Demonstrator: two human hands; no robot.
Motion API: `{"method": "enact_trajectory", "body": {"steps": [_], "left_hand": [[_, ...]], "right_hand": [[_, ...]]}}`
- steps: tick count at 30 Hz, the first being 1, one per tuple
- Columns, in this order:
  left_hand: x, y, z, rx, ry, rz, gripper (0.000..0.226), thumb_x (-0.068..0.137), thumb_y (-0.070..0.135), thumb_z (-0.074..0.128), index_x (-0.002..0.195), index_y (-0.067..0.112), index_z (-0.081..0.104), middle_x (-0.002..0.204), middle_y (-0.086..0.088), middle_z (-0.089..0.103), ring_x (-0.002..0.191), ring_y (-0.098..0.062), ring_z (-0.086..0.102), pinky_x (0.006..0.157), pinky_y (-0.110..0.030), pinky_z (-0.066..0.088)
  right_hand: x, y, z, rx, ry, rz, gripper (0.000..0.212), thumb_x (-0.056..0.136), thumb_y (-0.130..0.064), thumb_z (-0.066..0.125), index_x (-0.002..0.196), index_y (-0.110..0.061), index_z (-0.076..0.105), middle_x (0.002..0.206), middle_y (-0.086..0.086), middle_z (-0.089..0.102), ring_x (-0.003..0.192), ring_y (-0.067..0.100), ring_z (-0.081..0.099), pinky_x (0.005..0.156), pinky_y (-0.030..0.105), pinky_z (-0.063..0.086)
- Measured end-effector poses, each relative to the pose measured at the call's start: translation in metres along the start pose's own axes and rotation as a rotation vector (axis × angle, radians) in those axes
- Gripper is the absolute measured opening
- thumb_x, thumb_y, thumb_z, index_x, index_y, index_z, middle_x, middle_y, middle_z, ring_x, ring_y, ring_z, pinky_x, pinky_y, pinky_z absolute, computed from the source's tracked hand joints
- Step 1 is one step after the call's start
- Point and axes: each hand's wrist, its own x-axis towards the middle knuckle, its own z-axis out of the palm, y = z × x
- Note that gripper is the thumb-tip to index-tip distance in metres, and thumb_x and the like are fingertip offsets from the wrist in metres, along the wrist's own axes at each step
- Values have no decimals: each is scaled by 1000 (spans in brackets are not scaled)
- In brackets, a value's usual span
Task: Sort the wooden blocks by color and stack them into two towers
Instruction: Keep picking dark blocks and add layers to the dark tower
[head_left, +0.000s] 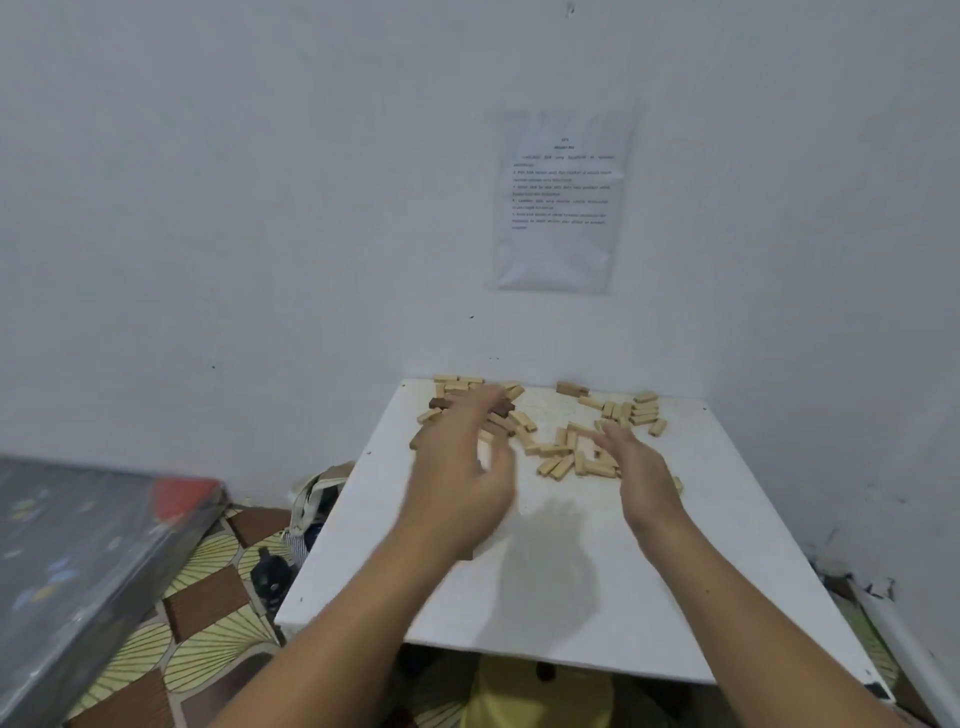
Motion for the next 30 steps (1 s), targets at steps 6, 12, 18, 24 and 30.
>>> {"method": "enact_trajectory", "body": {"steps": [6, 12, 18, 24, 30], "left_hand": [[-7, 18, 103, 87, -352, -139, 57, 99, 27, 53, 155, 21, 42, 158, 4, 45, 146, -15, 41, 114, -28, 35], [53, -41, 166, 193, -235, -455, 70, 93, 21, 53, 157, 5, 29, 163, -13, 28, 154, -30, 18, 121, -40, 28], [131, -110, 202, 350, 25, -609, 82, 87, 21, 51, 160, 3, 17, 169, -19, 10, 158, -36, -1, 128, -47, 5], [178, -174, 226, 391, 67, -746, 81, 94, 26, 48, 163, 7, 11, 172, -16, 2, 158, -35, -7, 128, -47, -1], [180, -206, 231, 465, 120, -695, 68, 95, 25, 46, 159, 10, 28, 167, -3, 25, 157, -32, 5, 126, -47, 3]], "right_hand": [[15, 11, -53, -126, -44, 34, 40, 106, -50, 35, 127, -31, 65, 127, -10, 68, 128, 18, 52, 100, 36, 33], [74, 39, -66, -209, -106, 41, 36, 103, -41, 42, 130, -35, 65, 121, -13, 67, 127, 17, 52, 89, 33, 40], [177, 61, -34, -361, -205, -139, 28, 104, -24, 50, 122, -39, 66, 121, -9, 68, 109, 12, 65, 72, 16, 45], [279, 72, 42, -664, -395, -339, 44, 102, -6, 40, 128, -31, 66, 131, -11, 61, 124, 12, 53, 95, 26, 43], [330, 74, 102, -931, -593, -305, 85, 80, 2, 30, 130, -62, 52, 145, -17, 42, 130, 26, 31, 106, 45, 28]]}}
